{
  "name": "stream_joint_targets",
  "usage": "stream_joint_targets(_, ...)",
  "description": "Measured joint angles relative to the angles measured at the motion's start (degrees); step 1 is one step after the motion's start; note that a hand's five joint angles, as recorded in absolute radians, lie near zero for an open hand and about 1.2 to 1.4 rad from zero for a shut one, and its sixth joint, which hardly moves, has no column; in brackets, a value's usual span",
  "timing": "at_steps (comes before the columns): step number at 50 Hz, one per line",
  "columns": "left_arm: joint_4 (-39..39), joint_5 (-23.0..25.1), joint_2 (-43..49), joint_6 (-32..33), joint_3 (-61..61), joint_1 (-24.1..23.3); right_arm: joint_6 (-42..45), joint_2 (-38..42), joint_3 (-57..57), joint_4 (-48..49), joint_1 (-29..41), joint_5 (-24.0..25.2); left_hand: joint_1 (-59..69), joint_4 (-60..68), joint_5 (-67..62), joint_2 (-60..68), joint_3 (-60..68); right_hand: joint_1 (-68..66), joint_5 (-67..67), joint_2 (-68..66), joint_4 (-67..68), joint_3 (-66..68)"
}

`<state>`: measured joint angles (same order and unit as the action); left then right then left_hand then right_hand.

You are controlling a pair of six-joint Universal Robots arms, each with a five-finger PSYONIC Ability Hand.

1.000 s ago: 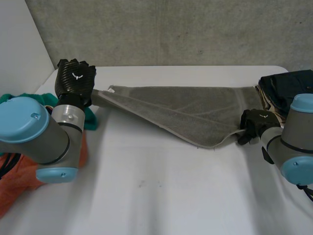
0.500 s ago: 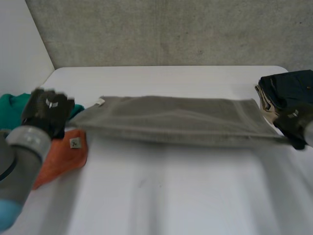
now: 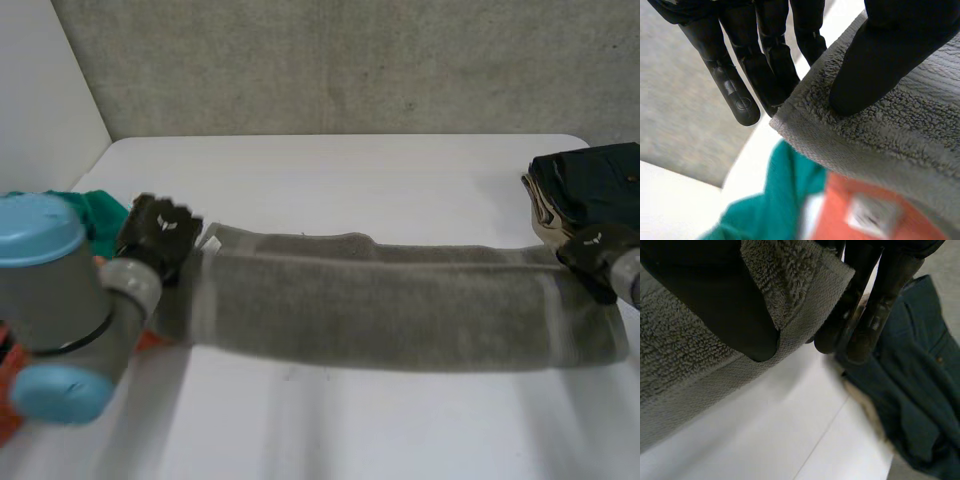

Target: Fold the laundry.

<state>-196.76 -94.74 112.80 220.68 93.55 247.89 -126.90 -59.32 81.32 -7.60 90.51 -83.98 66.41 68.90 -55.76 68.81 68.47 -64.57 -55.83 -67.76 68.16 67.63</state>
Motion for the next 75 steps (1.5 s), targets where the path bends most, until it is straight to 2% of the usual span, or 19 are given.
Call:
stream_joint_targets(5, -4.9, -2.7, 9.8, 0.3, -10.7, -1.3, 0.0, 5.9, -5.7, 3.8, 1.0, -3.6, 0.0, 0.0, 0.0, 0.0, 0.0, 0.0, 1.7, 0.0, -1.8, -2.2)
stream_joint_targets(14, -6.8, -3.4, 23.3, 4.2, -26.2, -3.2, -0.1, 11.9, -11.3, 13.1, 1.8, -5.5, 0.0, 0.0, 0.0, 0.0, 0.0, 0.3, -0.5, 0.2, 0.0, 0.2)
stream_joint_targets(17, -6.8, -3.5, 26.2, 6.5, -29.4, -3.6, -0.1, 12.6, -11.8, 16.7, 2.3, -5.5, 0.0, 0.0, 0.0, 0.0, 0.0, 13.6, 12.7, 15.5, -15.7, -15.3)
stream_joint_targets(18, -6.8, -3.5, 26.5, 6.7, -29.6, -3.7, -0.1, 12.7, -11.8, 17.5, 2.4, -5.6, 0.0, 0.0, 0.0, 0.0, 0.0, 13.9, 13.0, 16.0, -16.0, -15.9)
stream_joint_targets(21, -7.3, -4.0, 28.3, 8.5, -31.2, -4.0, -0.3, 13.1, -11.8, 20.9, 3.1, -5.8, -3.5, -2.8, 2.8, -2.8, -2.8, 34.9, 32.2, 35.3, -36.0, -35.7)
stream_joint_targets(22, -7.6, -4.3, 28.6, 9.0, -31.4, -4.2, -0.6, 13.0, -11.6, 21.8, 3.3, -6.0, -30.5, -26.5, 26.2, -26.5, -26.1, 34.9, 32.2, 35.3, -36.0, -35.7)
stream_joint_targets(23, -7.6, -4.3, 28.6, 9.0, -31.4, -4.2, -0.6, 13.0, -11.6, 21.8, 3.3, -6.0, -30.5, -26.5, 26.2, -26.5, -26.1, 34.9, 32.2, 35.3, -36.0, -35.7)
stream_joint_targets(24, -8.7, -5.4, 28.8, 9.6, -31.1, -4.7, -1.7, 12.5, -10.6, 23.8, 4.0, -6.5, -50.9, -46.5, 45.2, -47.2, -46.5, 51.4, 50.9, 53.0, -53.9, -54.0)
stream_joint_targets(27, -10.1, -6.6, 28.0, 9.8, -29.8, -5.4, -3.4, 10.6, -8.6, 24.4, 4.3, -6.9, -50.9, -46.5, 45.2, -47.2, -46.5, 52.4, 51.8, 55.0, -54.5, -55.6)
stream_joint_targets(28, -10.6, -6.9, 27.4, 9.8, -29.1, -5.7, -4.0, 9.7, -7.7, 24.5, 4.3, -6.9, -55.5, -57.1, 53.1, -56.8, -56.2, 52.4, 51.8, 55.1, -54.5, -55.6)
stream_joint_targets(37, -12.6, -7.8, 19.8, 8.8, -20.1, -6.8, -8.0, -1.8, 3.6, 20.3, 3.1, -4.5, -55.5, -57.2, 53.1, -57.0, -56.3, 52.4, 51.8, 55.1, -54.5, -55.6)
stream_joint_targets(45, -12.4, -7.5, 12.9, 6.3, -12.1, -7.0, -8.3, -9.7, 13.0, 11.7, -1.6, 5.3, -55.5, -57.2, 53.1, -57.0, -56.3, 52.1, 51.6, 54.9, -54.4, -53.8)
stream_joint_targets(51, -12.3, -7.1, 9.5, 3.4, -8.1, -7.1, -8.2, -11.1, 17.2, 9.7, -4.7, 11.9, -55.5, -57.2, 53.1, -57.0, -56.3, 52.1, 51.5, 54.0, -54.4, -53.2)
stream_joint_targets(60, -12.4, -6.9, 8.0, 0.8, -6.3, -7.2, -8.0, -6.8, 19.0, 16.2, -7.4, 14.9, -55.5, -57.2, 53.1, -57.0, -56.3, 48.5, 48.1, 50.1, -50.9, -49.9)
stream_joint_targets(61, -12.4, -6.9, 8.0, 0.7, -6.3, -7.2, -7.9, -5.5, 18.9, 17.6, -7.6, 14.9, -55.5, -57.2, 53.1, -57.0, -56.3, 41.1, 41.7, 43.1, -43.2, -42.5)
stream_joint_targets(63, -12.4, -6.9, 8.0, 0.7, -6.3, -7.2, -7.7, -3.7, 18.5, 19.1, -7.6, 14.8, -55.5, -57.2, 53.1, -57.0, -56.3, 36.1, 37.0, 37.3, -38.3, -37.7)
stream_joint_targets(66, -12.4, -6.9, 8.1, 0.7, -6.3, -7.3, -7.5, -0.5, 17.4, 21.5, -7.8, 14.4, -55.5, -57.2, 53.1, -57.0, -56.3, 8.6, 7.4, 6.1, -7.9, -6.7)
stream_joint_targets(70, -12.4, -7.0, 8.1, 0.7, -6.2, -7.3, -7.3, 1.4, 16.1, 22.6, -8.6, 13.8, -55.5, -57.2, 53.1, -57.0, -56.3, 5.4, 0.6, 0.0, -0.2, 0.2)
stream_joint_targets(75, -12.4, -7.1, 7.7, 0.7, -5.9, -7.2, -7.1, 1.5, 15.7, 22.5, -11.5, 13.1, -55.5, -57.2, 53.1, -57.0, -56.3, 5.4, 0.6, 0.0, -0.1, 0.3)
